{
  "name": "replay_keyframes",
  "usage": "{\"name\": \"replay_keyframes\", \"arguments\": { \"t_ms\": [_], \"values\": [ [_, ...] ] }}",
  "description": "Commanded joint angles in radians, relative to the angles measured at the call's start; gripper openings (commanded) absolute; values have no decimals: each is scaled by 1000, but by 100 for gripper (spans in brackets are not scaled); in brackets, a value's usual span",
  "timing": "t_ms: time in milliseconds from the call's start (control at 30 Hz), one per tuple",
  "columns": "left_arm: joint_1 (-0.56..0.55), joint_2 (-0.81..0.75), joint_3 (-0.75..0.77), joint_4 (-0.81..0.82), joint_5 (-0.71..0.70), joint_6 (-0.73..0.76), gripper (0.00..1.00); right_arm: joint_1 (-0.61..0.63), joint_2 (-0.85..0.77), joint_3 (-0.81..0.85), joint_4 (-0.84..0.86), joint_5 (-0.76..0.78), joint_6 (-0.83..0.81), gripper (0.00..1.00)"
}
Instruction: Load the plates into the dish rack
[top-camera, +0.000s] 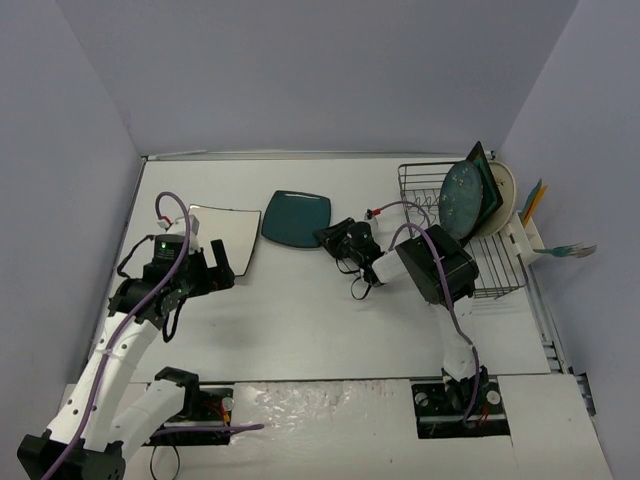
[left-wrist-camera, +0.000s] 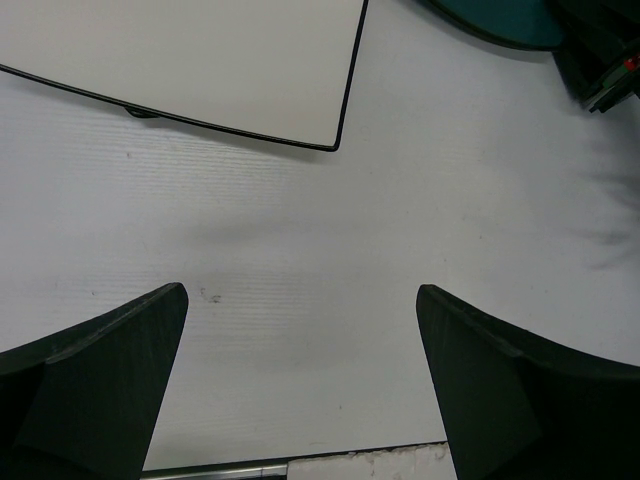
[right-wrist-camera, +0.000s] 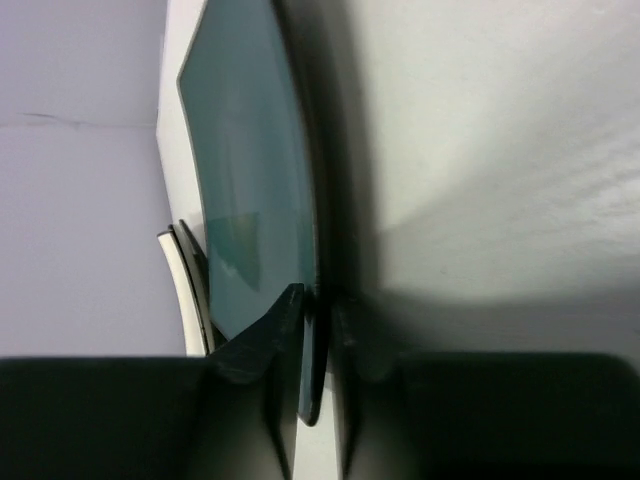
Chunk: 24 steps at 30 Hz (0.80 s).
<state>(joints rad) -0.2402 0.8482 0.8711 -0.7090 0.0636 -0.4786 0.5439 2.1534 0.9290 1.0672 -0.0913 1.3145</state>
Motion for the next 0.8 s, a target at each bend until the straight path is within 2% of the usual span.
{"name": "replay_keyframes", "arguments": {
  "t_ms": [0,33,300,533,767],
  "values": [
    [9,-16,43,18,10,14,97,-6,-5,-21,-86,28,-51,5],
    [10,-17,43,16,10,14,97,-9,-16,-21,-86,27,-59,0],
    [10,-28,54,11,12,15,97,-33,-255,-24,-221,38,-211,0],
    [13,-28,61,14,14,15,97,-54,-516,36,-502,55,-459,0],
    [15,-29,53,23,8,23,97,-94,-672,155,-767,76,-695,0]
  ]
}}
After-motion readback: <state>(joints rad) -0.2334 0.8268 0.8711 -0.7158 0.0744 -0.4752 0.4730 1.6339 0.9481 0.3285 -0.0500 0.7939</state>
